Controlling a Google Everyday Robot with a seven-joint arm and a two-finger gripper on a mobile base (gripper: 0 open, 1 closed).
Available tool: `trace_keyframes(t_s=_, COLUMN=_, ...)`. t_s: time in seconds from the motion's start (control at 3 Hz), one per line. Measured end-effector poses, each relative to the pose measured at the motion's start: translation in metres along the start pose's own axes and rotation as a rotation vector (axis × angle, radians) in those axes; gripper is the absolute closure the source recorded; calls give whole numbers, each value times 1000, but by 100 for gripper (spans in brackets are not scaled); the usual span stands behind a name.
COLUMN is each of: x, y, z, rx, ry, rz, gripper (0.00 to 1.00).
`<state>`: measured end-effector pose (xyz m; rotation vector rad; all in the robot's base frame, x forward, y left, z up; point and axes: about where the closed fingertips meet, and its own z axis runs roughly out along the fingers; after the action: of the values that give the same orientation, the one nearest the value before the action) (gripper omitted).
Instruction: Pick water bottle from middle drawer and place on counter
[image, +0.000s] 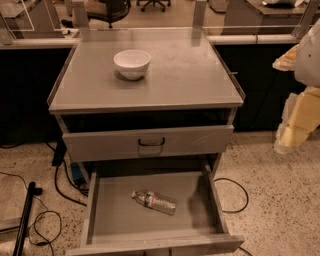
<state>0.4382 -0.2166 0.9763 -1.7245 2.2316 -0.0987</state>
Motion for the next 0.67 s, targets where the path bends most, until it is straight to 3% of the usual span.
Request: trace_keyframes(t_s=0.67, x=-2, y=6, z=9, rx=-6, ry=-11, rz=-6, gripper=0)
